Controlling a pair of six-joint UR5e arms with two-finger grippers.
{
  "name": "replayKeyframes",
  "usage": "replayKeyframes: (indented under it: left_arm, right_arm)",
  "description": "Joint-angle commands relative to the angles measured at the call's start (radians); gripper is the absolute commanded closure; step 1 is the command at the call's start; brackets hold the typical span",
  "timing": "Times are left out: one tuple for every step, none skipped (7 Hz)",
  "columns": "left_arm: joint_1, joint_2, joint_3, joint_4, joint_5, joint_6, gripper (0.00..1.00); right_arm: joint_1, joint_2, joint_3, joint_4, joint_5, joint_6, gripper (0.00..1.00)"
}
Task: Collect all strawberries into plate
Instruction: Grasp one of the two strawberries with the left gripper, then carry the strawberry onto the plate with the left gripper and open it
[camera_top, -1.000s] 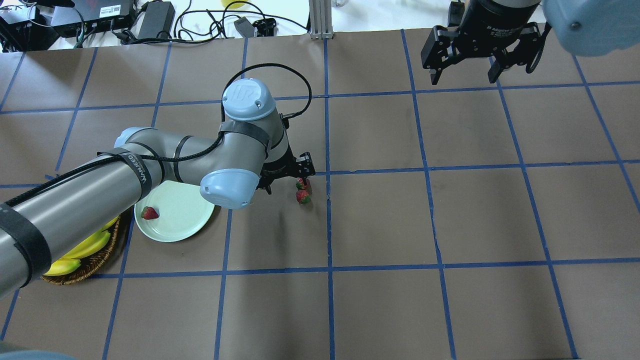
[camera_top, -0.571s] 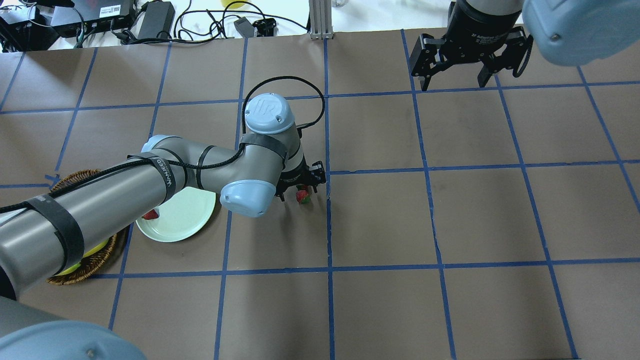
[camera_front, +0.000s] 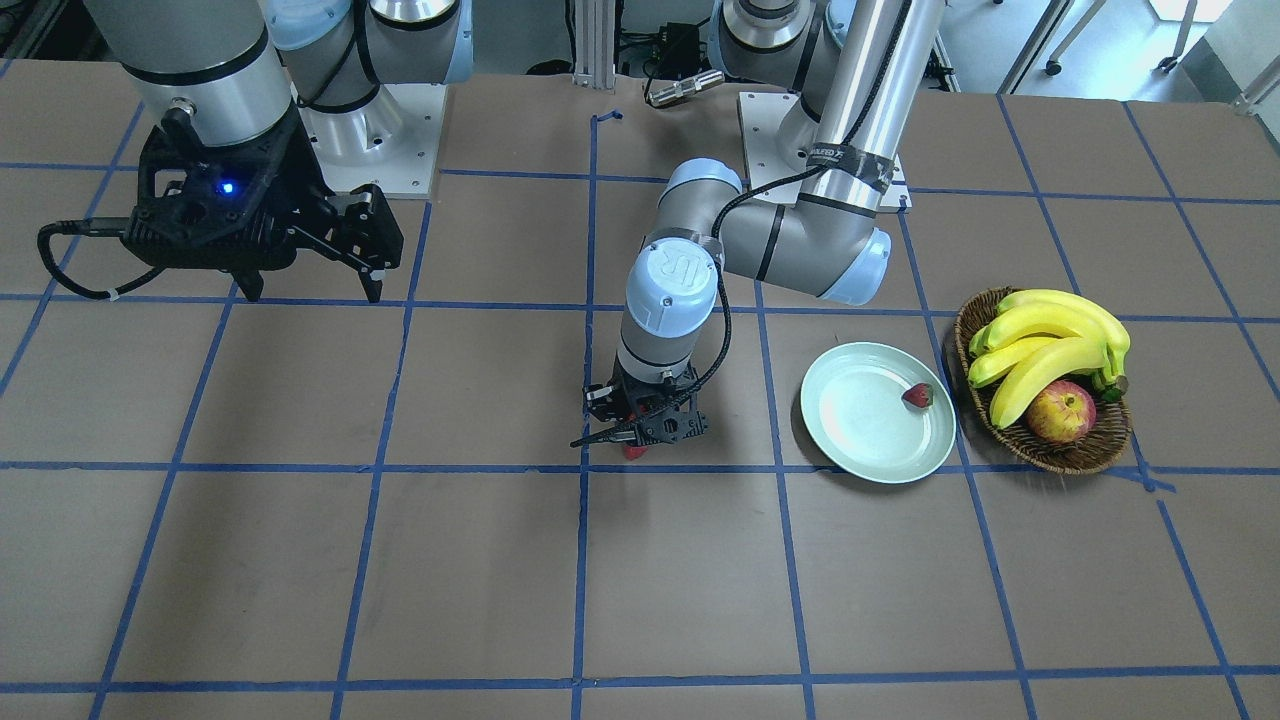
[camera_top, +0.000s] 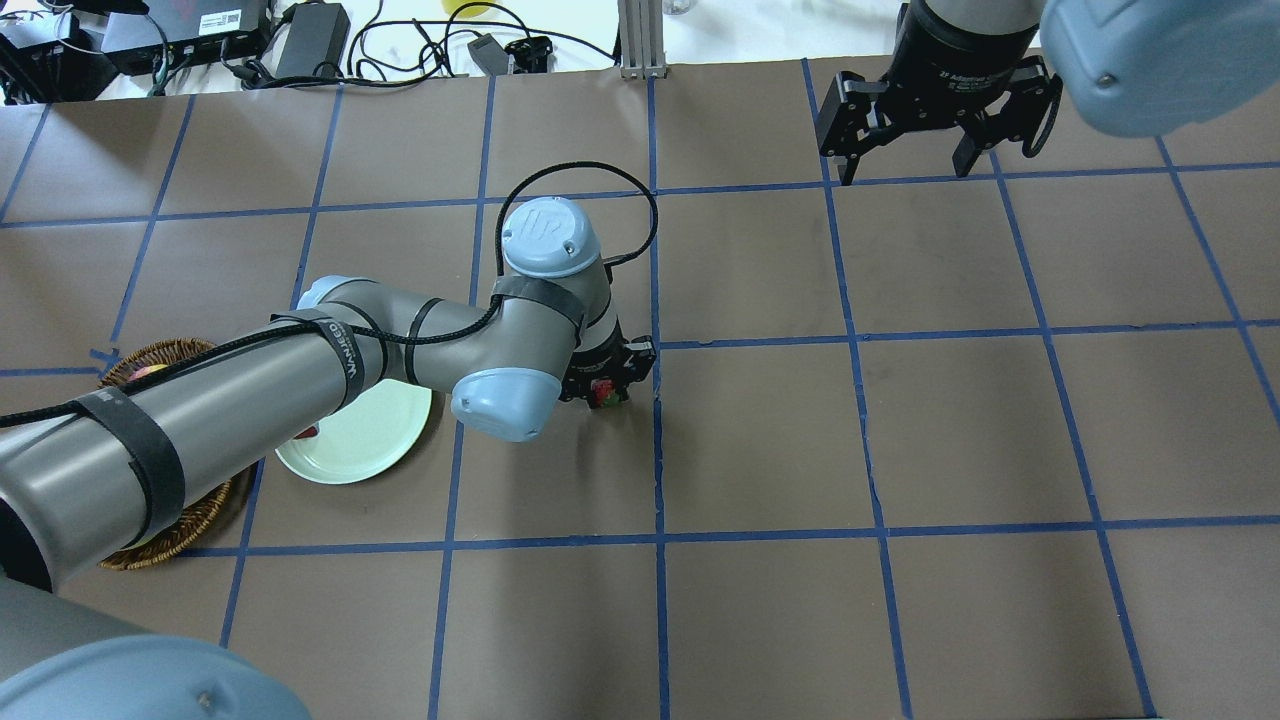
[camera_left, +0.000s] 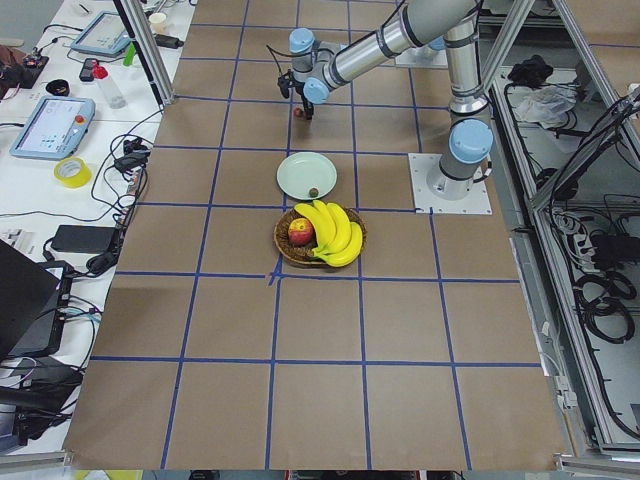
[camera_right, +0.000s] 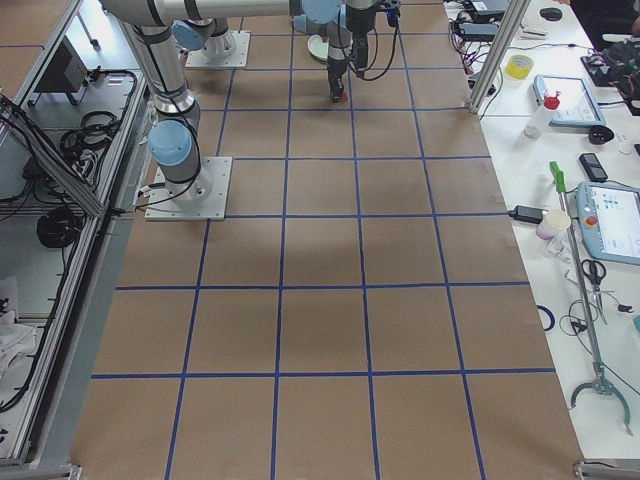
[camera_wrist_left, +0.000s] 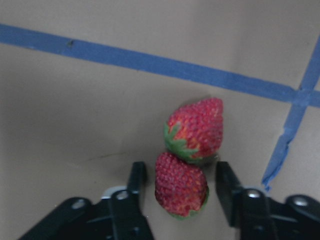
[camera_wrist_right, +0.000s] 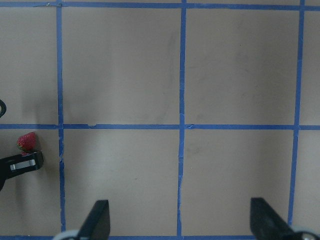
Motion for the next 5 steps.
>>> replayKeyframes:
  left_arm:
    - [0.001,0.019,0.002,-0.005,0.007,0.016,0.94]
    - [0.013,0.037,0.002,-0.023,0.013,0.036,0.99]
    - [0.071,0.067,0.007,-0.087,0.032,0.054,1.0]
    - [0.131,0.115,-0.004,-0.149,0.056,0.191,1.0]
    - [0.192,0.153,-0.005,-0.215,0.076,0.291,1.0]
  right_arm:
    - [-0.001,0.0,0.003,0.0,-0.001,-0.003,0.0]
    - [0.001,-0.002,0.003,0.0,-0.001,-0.003,0.0]
    - [0.001,-0.002,0.003,-0.002,-0.001,-0.002,0.0]
    - [0.001,-0.002,0.003,0.0,0.002,-0.002,0.0]
    - [0.001,-0.002,0.004,0.0,0.004,-0.002,0.0]
